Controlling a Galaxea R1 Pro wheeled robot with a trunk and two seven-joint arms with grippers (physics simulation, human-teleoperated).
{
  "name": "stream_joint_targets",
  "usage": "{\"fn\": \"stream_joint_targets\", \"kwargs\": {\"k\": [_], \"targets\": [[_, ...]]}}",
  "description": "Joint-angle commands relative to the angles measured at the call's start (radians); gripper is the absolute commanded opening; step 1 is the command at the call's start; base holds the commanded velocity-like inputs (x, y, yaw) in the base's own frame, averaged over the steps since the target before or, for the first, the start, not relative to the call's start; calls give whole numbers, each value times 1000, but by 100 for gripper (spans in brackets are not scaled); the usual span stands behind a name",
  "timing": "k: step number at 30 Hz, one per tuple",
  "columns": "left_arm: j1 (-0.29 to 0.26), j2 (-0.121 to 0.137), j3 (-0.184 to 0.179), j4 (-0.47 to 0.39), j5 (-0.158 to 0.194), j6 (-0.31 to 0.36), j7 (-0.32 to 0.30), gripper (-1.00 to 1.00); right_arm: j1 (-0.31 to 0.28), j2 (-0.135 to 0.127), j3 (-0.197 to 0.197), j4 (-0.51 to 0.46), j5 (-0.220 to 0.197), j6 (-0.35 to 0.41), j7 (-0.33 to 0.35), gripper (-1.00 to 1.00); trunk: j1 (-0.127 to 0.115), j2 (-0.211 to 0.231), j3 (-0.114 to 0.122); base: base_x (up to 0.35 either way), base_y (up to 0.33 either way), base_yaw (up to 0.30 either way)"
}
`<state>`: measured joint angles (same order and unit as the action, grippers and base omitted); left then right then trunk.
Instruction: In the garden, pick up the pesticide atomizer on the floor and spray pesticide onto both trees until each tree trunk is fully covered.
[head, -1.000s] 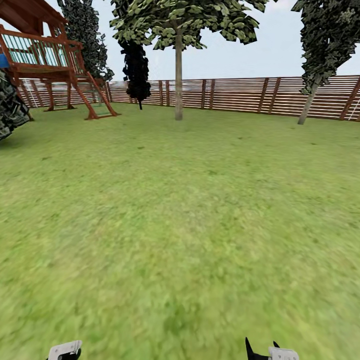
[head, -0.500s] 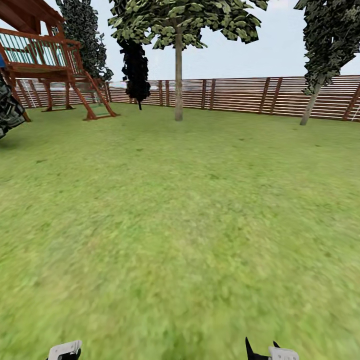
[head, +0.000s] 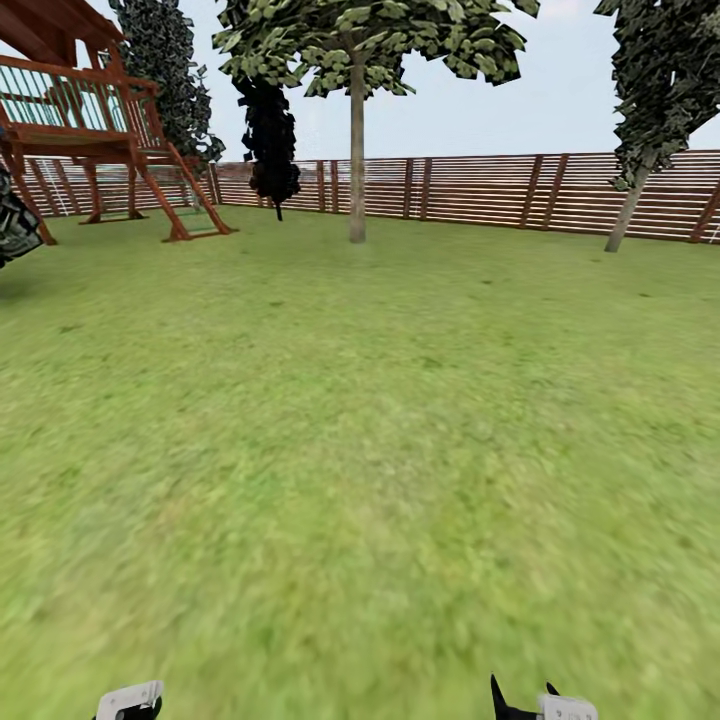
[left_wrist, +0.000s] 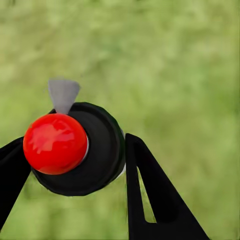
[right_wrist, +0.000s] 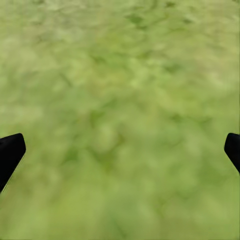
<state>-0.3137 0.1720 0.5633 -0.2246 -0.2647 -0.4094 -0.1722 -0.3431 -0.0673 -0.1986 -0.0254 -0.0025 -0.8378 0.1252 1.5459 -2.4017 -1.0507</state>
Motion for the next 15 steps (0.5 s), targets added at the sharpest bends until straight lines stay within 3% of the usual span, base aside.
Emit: {"fn": "stream_joint_targets", "kwargs": {"k": [1,15], "targets": [[-1,0,9,1,-7,-3,-6,-100,-1,0,-8,1,-1,-3,9,100,0,0,-1,339,0,0],[-1,0,9,1,-7,-3,-6,-100,-1,0,-8,1,-1,-3,9,100,0,0,-1,340,0,0]]}}
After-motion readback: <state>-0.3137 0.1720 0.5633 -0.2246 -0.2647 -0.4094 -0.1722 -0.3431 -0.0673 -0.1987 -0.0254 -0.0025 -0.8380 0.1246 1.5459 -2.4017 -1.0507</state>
